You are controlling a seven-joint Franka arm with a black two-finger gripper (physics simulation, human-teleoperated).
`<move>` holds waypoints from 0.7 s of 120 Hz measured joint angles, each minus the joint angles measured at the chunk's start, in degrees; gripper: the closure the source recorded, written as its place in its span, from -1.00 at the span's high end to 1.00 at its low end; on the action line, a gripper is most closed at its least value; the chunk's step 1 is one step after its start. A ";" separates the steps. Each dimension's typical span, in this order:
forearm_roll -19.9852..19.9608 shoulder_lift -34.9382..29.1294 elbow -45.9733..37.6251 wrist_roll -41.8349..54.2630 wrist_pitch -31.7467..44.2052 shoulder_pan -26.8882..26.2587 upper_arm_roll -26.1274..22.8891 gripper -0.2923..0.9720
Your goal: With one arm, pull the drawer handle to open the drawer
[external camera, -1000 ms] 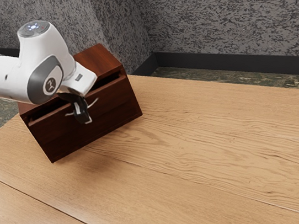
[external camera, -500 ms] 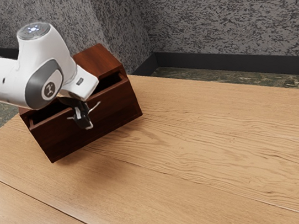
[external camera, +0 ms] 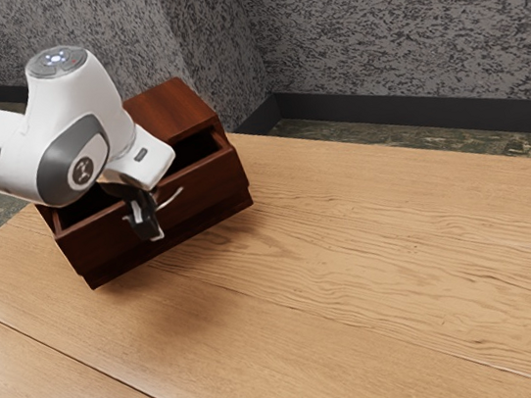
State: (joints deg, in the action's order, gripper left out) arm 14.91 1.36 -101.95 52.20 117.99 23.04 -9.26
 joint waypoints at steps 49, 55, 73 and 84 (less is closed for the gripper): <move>-0.03 -2.30 -2.95 -1.44 0.54 0.25 -1.05 0.03; -0.01 -2.75 -3.43 -1.66 0.62 0.38 -1.22 0.01; -0.02 -4.06 -4.72 -2.25 0.83 0.27 -1.77 0.00; -0.03 -4.75 -5.38 -2.60 0.98 -0.51 -1.95 0.00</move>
State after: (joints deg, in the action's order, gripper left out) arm 14.88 -3.39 -107.33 49.60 118.96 22.53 -11.22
